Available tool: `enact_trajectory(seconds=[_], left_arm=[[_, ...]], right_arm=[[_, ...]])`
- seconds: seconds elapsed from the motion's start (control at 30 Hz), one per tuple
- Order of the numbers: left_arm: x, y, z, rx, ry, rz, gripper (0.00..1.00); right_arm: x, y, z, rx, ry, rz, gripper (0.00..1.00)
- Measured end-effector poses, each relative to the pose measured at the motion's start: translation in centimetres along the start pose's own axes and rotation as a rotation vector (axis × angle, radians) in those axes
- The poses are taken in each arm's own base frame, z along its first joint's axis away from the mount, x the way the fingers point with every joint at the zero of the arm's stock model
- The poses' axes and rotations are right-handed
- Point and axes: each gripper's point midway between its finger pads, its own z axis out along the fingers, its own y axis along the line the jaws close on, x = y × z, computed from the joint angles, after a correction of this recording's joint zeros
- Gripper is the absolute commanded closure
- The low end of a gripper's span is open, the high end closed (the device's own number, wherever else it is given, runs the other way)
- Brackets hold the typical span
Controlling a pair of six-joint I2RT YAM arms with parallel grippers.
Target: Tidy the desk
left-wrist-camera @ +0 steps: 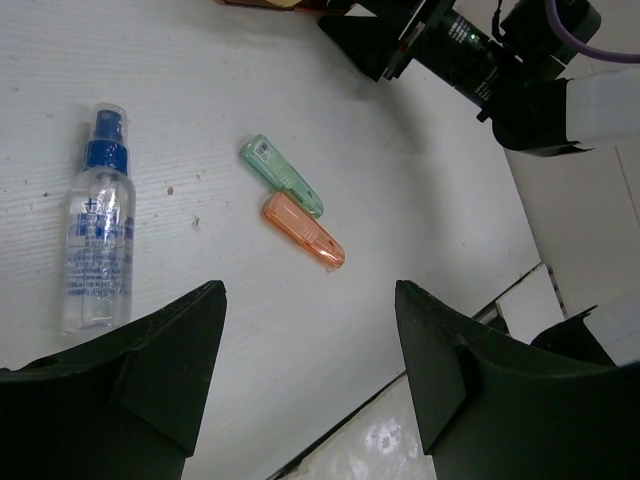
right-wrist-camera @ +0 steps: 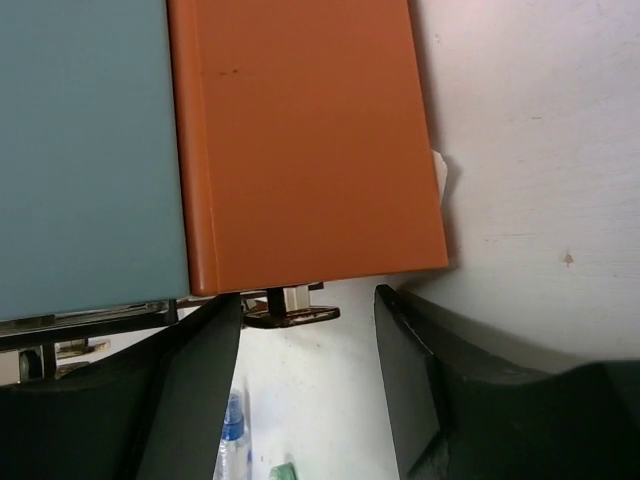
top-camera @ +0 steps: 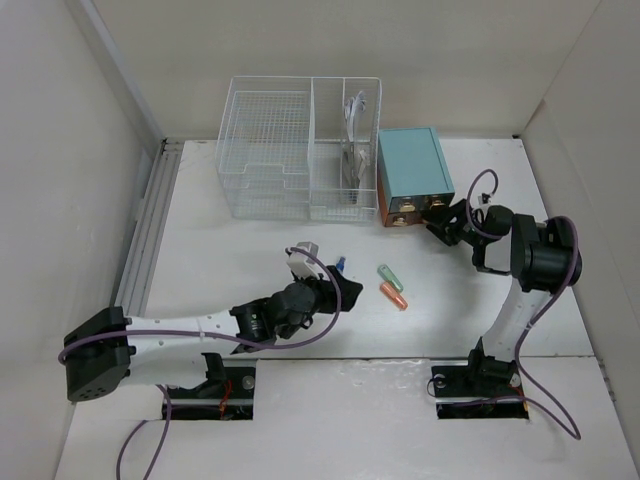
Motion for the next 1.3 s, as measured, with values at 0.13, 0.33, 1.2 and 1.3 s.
enact_trajectory(seconds=[0.13,0.33,1.2,1.3], left_arm=[[0.5,0.3,0.3,-0.008,0.014,0.008,0.35],[0.7,0.2,0.5,-0.003,0.016,0.006,0.35],[1.3,-0.6,0.2,0.023,0.03,0.018,0.35],[1.4,-0.7,0.1,0.025,0.031,0.019,0.35]], right_arm=[[-0.1,0.6,0.0,-0.03,0.001,0.006,0.46],[-0.1,0.6,0.0,-0.039,0.0,0.037,0.66],[5.3,-1.4,-8.3,0.028,0.273,-0.008,0.65],[5.5,-1.4,-8.7,0.032,0.302,-0.023,0.41]])
